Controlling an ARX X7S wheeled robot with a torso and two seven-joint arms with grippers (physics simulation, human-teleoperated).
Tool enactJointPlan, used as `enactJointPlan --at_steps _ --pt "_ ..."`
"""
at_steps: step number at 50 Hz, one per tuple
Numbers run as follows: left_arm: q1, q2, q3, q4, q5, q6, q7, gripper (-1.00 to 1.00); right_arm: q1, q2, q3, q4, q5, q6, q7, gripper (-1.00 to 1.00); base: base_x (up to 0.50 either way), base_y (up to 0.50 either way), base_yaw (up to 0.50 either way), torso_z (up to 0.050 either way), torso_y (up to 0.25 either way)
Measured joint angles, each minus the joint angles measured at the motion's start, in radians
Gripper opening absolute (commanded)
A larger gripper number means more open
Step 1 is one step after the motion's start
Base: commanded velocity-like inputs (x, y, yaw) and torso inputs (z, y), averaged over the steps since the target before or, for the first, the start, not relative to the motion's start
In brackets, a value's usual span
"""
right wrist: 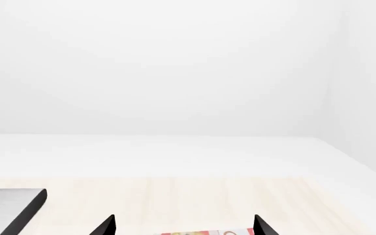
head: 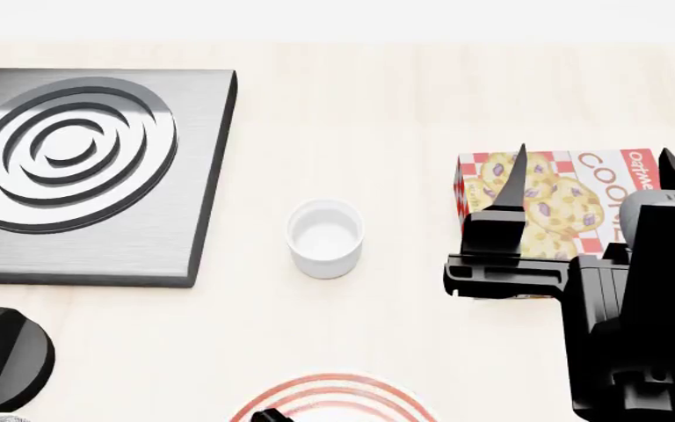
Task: Pick the akita bowl on the stove and place it on the plate.
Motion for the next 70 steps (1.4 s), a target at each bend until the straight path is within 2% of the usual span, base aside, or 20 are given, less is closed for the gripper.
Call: enactJointPlan --at_steps 44,52,70 --pt "0.054 0.084 -0.135 0.046 -0.03 -0.026 -0.054 1.0 0.002 0.009 -0.006 -0.001 0.016 -0.002 0.013 1.0 0.0 0.0 0.0 0.0 0.0" --pt "0.074 0.117 -0.216 0.076 -0.06 -0.055 -0.061 1.0 0.002 0.011 -0.008 0.0 0.017 -0.005 0.015 1.0 0.0 0.0 0.0 0.0 0.0" --pt "0.118 0.214 -0.494 0.131 -0.161 -0.149 -0.052 1.0 -0.002 0.015 -0.014 0.006 0.016 -0.017 0.016 1.0 0.0 0.0 0.0 0.0 0.0"
